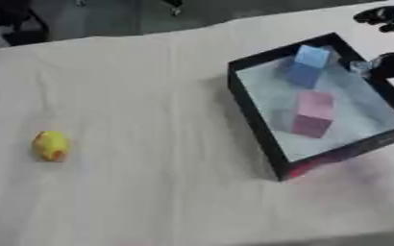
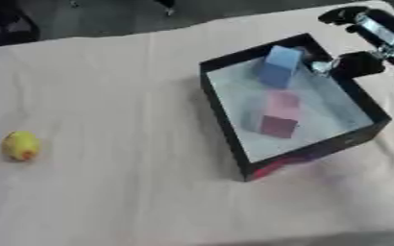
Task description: Pick up the objects with one hand, pass them to the other hand, and then place them into the box on the other side of the table.
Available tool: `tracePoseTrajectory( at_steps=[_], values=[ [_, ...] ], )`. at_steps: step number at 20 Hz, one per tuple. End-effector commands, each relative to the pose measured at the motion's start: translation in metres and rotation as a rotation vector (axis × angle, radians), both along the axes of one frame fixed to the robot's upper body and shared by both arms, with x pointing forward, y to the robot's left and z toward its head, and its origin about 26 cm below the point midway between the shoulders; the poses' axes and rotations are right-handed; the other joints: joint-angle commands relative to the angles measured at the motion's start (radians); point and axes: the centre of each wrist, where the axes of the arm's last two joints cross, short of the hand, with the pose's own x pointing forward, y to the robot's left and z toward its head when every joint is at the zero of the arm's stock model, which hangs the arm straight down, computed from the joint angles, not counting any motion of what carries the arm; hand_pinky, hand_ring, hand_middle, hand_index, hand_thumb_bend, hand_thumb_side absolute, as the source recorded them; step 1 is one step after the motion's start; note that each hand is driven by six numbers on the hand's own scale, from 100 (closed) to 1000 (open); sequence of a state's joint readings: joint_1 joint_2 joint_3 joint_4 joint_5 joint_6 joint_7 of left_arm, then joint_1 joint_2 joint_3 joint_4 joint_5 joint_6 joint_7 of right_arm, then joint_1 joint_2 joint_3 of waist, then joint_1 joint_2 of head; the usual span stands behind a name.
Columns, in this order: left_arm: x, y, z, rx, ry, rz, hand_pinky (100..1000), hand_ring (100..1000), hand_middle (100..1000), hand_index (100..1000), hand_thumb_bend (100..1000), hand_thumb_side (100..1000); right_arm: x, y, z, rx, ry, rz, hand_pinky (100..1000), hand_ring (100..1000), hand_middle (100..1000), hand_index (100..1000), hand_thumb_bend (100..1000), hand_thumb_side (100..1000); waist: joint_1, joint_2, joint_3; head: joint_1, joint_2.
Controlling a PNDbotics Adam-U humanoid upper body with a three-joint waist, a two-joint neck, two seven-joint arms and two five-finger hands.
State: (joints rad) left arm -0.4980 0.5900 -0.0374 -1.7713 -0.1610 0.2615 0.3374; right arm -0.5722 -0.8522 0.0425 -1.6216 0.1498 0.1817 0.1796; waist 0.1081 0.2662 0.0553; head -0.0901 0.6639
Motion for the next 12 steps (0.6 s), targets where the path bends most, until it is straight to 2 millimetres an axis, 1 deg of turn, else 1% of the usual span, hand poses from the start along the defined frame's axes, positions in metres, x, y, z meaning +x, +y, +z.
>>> tracePoseTrajectory(
  at_steps=[1,2,3,4,5,7,8,12],
  values=[
    [-0.005,0.01,0.014,0.044,-0.024,0.026,900,798,754,816,415,363,-0.009,0.004,0.023,0.101,-0.092,0.024,938,946,882,905,100,463,-0.007,-0.037,0.003,0.016,0.009],
    [-0.004,0.01,0.014,0.053,-0.014,0.028,899,799,754,820,418,366,-0.01,0.006,0.026,0.136,-0.105,0.039,937,945,881,905,100,390,-0.007,-0.039,0.005,0.02,0.013],
    [-0.004,0.011,0.015,0.066,0.002,0.025,899,801,756,826,422,374,-0.011,0.007,0.028,0.171,-0.123,0.055,932,939,879,903,128,294,-0.008,-0.04,0.006,0.023,0.016],
    [-0.004,0.011,0.016,0.079,0.021,0.02,898,802,757,828,425,379,-0.012,0.008,0.03,0.198,-0.138,0.066,927,932,875,902,235,229,-0.008,-0.041,0.008,0.025,0.019],
    [-0.003,0.011,0.018,0.098,0.047,0.012,897,803,758,831,431,381,-0.013,0.009,0.032,0.218,-0.155,0.074,919,919,866,896,287,200,-0.008,-0.043,0.011,0.026,0.023],
    [-0.001,0.011,0.022,0.145,0.113,-0.011,899,809,763,840,437,407,-0.013,0.011,0.034,0.249,-0.176,0.08,913,907,856,887,323,190,-0.007,-0.047,0.02,0.028,0.031],
    [0.0,0.011,0.024,0.177,0.163,-0.032,900,811,765,843,440,416,-0.013,0.012,0.034,0.264,-0.181,0.081,913,907,856,887,311,187,-0.007,-0.049,0.024,0.028,0.035],
    [0.001,0.008,0.039,0.294,0.354,-0.136,911,825,780,853,471,454,-0.012,0.015,0.033,0.283,-0.176,0.085,912,905,851,882,316,200,-0.003,-0.057,0.035,0.022,0.044]
  ],
)
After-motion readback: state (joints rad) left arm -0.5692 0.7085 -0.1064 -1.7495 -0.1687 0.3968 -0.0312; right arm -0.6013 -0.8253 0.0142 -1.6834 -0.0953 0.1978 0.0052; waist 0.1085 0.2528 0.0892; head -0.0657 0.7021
